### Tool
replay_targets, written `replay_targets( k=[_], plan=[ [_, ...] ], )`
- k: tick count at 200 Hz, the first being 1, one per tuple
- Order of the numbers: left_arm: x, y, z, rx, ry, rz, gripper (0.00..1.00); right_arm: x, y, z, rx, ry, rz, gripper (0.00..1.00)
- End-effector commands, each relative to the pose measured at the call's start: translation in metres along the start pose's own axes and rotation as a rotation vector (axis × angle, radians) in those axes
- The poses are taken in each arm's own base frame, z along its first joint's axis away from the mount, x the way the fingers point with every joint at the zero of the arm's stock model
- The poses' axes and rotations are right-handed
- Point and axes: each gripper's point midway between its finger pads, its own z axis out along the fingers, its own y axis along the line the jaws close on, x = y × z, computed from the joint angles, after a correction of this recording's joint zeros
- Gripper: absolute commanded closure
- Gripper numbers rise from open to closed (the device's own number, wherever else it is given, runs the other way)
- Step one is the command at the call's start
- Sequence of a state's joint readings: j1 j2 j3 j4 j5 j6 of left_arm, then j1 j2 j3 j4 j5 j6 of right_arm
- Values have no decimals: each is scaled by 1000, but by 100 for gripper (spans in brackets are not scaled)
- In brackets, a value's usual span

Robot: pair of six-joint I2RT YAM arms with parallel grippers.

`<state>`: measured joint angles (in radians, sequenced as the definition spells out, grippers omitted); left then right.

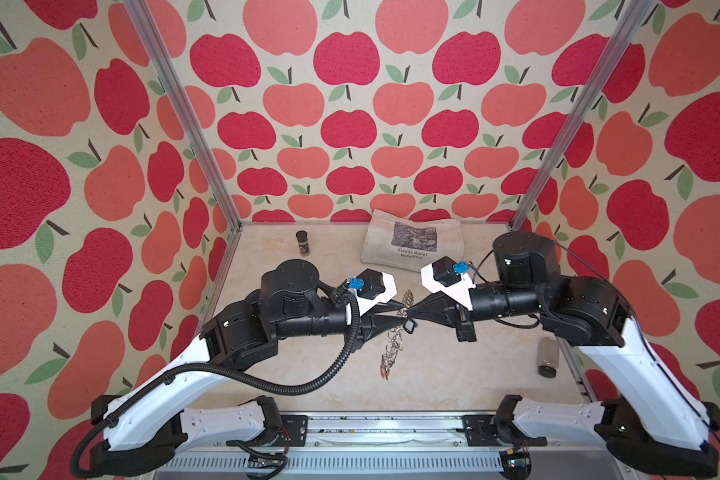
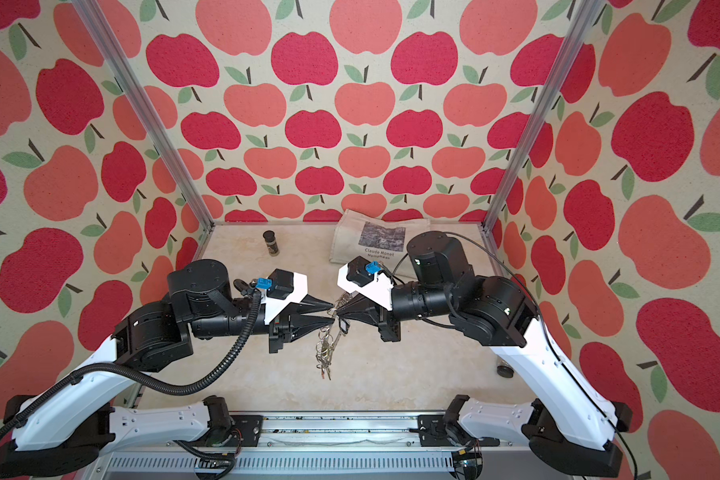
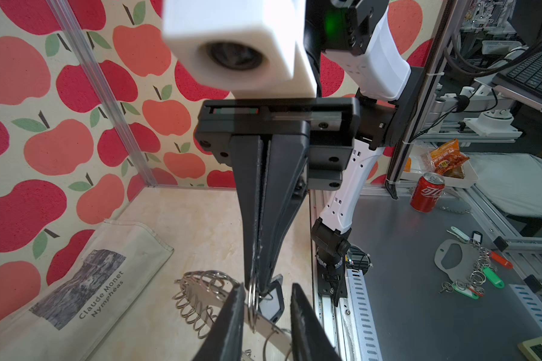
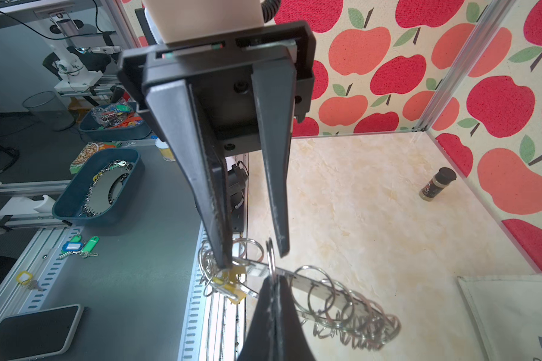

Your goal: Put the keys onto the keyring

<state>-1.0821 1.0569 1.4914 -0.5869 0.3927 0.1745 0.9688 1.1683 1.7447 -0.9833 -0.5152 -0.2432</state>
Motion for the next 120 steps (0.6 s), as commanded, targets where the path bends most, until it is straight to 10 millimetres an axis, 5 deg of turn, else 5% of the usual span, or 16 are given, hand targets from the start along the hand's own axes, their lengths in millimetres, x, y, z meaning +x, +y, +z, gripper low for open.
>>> replay_targets(
  k=[1,120],
  plan=[
    [-8,-5,-9,18,-9,13,75,-13,7,-9,2,-36,-52,100],
    [-17,-2,2,27,-45,18,81,-15,8,-9,-1,-52,-67,100]
  ],
)
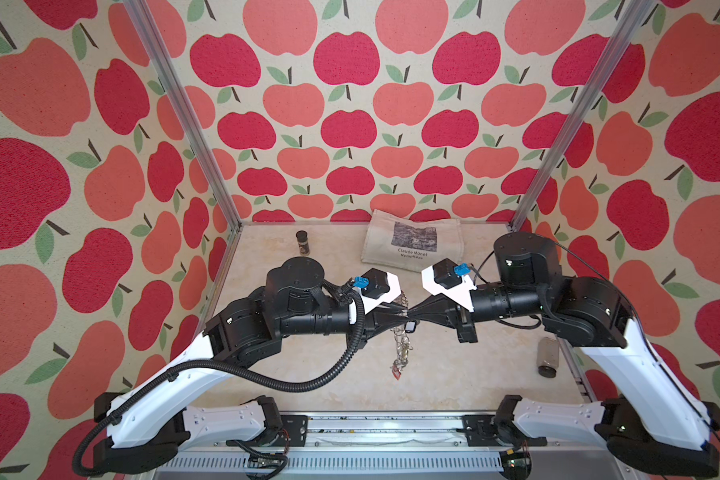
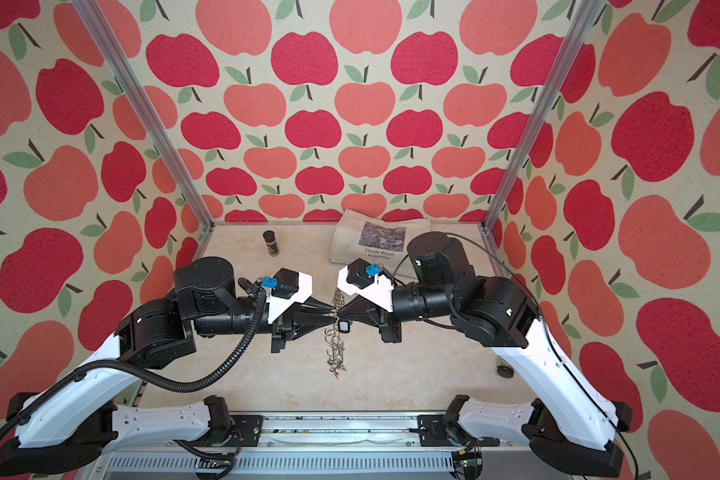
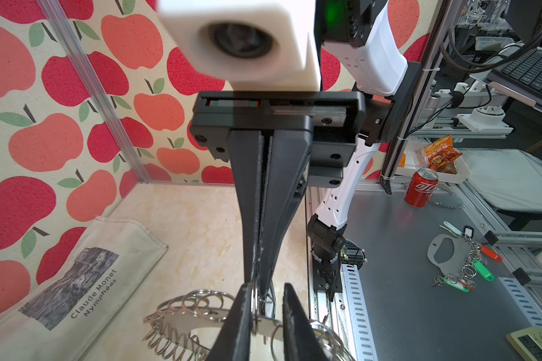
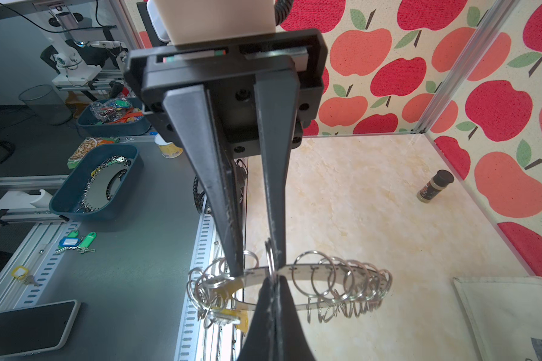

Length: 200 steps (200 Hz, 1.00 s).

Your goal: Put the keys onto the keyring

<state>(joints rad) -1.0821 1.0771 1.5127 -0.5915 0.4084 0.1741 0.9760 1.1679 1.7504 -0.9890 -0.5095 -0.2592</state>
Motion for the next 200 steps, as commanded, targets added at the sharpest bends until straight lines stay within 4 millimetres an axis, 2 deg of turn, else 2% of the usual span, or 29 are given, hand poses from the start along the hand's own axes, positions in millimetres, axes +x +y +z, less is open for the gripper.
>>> replay_targets(
  k=[1,93,128,176,192,200],
  plan=[
    [-14,-1,-1,11,-45,19,81,-14,5,-8,0,-52,-48,100],
    [-14,-1,2,17,-61,12,91,-16,6,-6,-5,-59,-48,100],
    [-13,-2,2,23,-54,8,100,-18,7,-6,-6,-64,-54,100],
    [-10,2,4,0,-49,20,100,-18,4,-6,11,-63,-56,100],
    [-16,6,-1,-38,-95,47,100,-17,3,-8,27,-66,-61,90],
    [-21,7,-5,-58,-130,65,100,-17,3,-10,38,-70,-64,82]
  ],
)
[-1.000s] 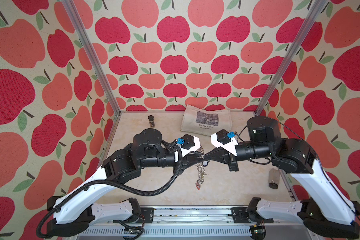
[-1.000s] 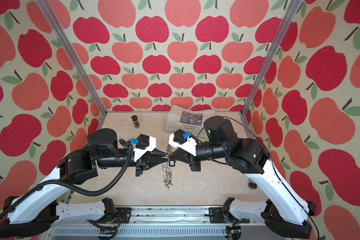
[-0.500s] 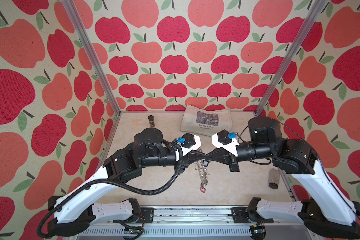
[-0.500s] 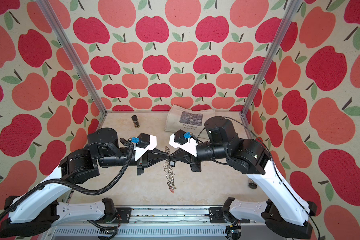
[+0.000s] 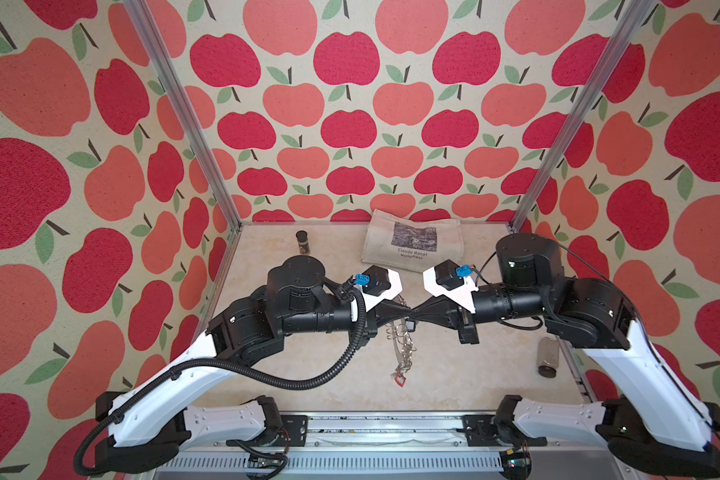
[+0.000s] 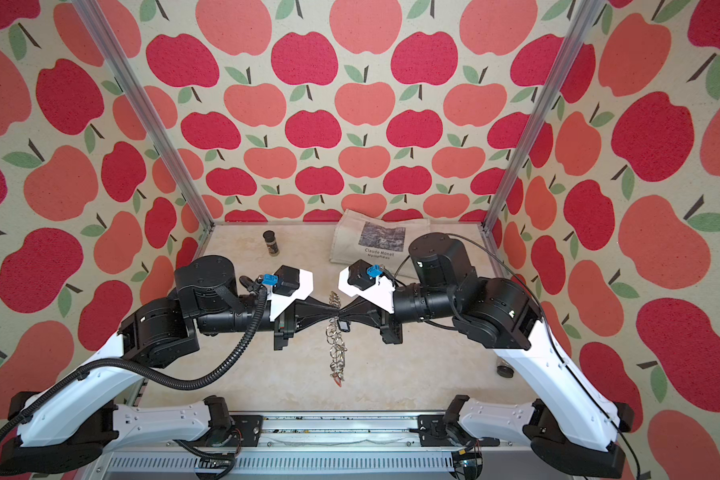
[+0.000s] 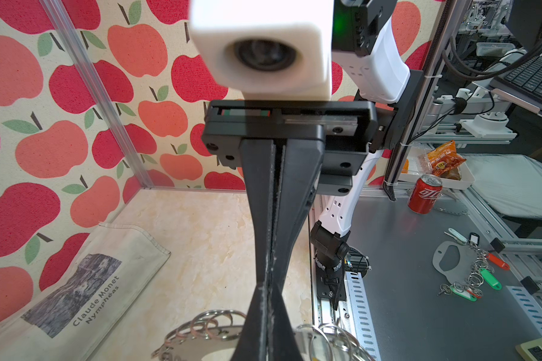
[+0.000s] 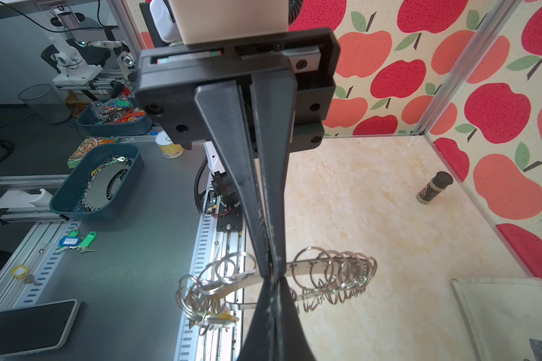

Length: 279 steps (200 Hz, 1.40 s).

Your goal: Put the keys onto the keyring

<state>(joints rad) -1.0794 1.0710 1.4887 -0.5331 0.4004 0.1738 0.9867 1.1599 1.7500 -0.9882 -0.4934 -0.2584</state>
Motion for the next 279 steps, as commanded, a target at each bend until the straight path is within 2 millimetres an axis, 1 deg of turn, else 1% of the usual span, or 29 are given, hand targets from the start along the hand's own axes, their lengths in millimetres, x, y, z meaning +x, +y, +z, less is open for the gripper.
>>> replay_targets(
  k=[1,16,29,59,106,128,185,279],
  plan=[
    [-16,4,-7,-43,-98,53,100,-17,1,-9,33,-70,-56,81],
    [-27,6,-15,-70,-173,86,100,-18,0,-14,56,-84,-62,75],
    [-36,5,-20,-80,-226,112,100,-21,0,-18,71,-103,-64,72],
    [-49,3,-25,-80,-309,153,100,-27,2,-24,82,-145,-67,71],
    [-65,-2,-30,-62,-414,193,100,-37,2,-23,75,-196,-74,71],
    [-71,-4,-32,-54,-445,203,100,-41,2,-24,72,-210,-79,73],
    [-78,-4,-33,-57,-487,218,100,-42,4,-22,53,-222,-72,80],
    [-79,-4,-30,-45,-493,223,100,-48,4,-24,56,-251,-82,82]
  ],
)
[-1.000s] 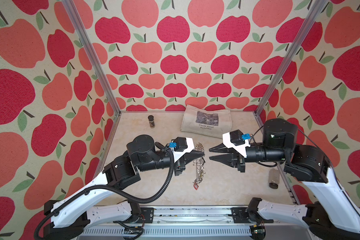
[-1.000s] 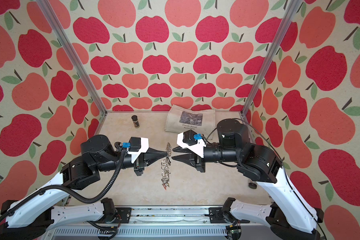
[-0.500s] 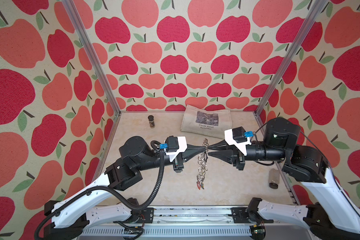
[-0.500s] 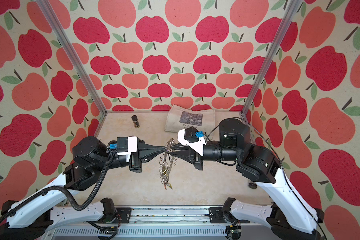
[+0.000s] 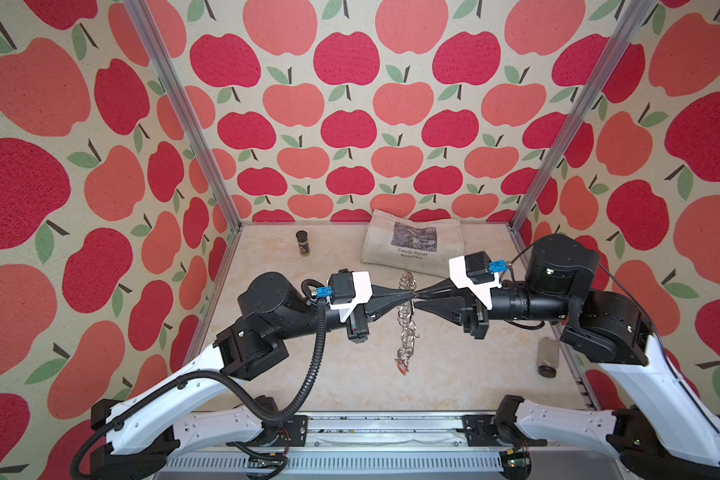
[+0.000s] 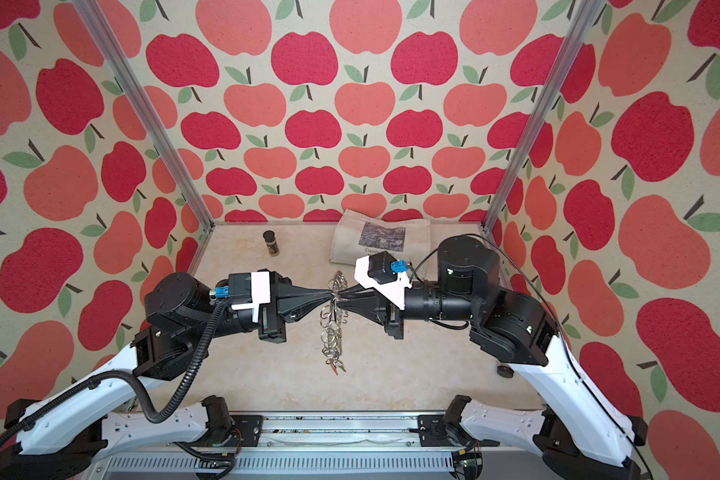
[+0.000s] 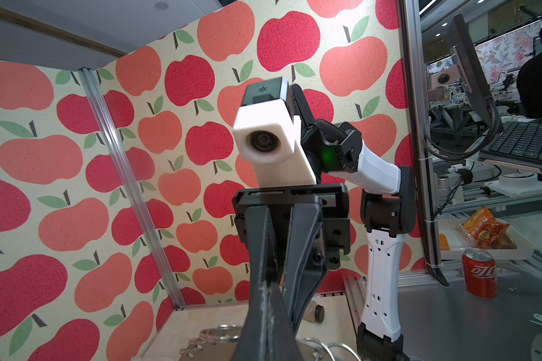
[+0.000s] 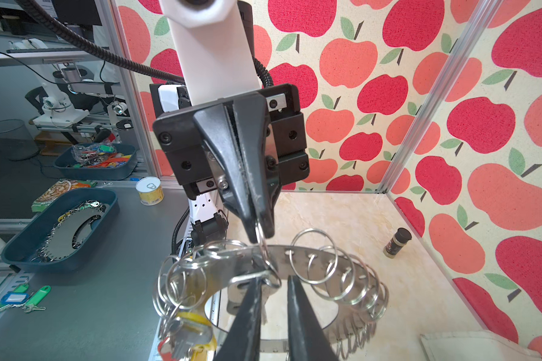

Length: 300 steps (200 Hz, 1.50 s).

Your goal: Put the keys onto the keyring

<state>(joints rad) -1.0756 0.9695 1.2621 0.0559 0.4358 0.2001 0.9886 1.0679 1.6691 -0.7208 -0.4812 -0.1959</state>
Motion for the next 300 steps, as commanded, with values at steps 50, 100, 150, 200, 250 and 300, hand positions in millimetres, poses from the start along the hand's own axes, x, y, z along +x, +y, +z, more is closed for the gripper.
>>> replay_targets(
  k=[50,100,150,200,250,300],
  plan=[
    [-17,-1,-2,11,-65,22,100,-6,4,-4,-10,-28,7,78],
    [-19,1,-2,5,-72,29,100,-7,5,-3,-19,-31,9,89],
    [-28,9,-7,-56,-130,57,100,-1,5,-1,-19,-19,27,100],
    [-37,14,-10,-86,-189,64,100,4,6,7,-49,-24,59,100],
    [-34,16,-6,-63,-201,23,100,4,6,16,-83,-39,65,100],
    [-30,18,-6,-53,-195,-2,100,4,4,16,-69,-32,55,100]
  ],
)
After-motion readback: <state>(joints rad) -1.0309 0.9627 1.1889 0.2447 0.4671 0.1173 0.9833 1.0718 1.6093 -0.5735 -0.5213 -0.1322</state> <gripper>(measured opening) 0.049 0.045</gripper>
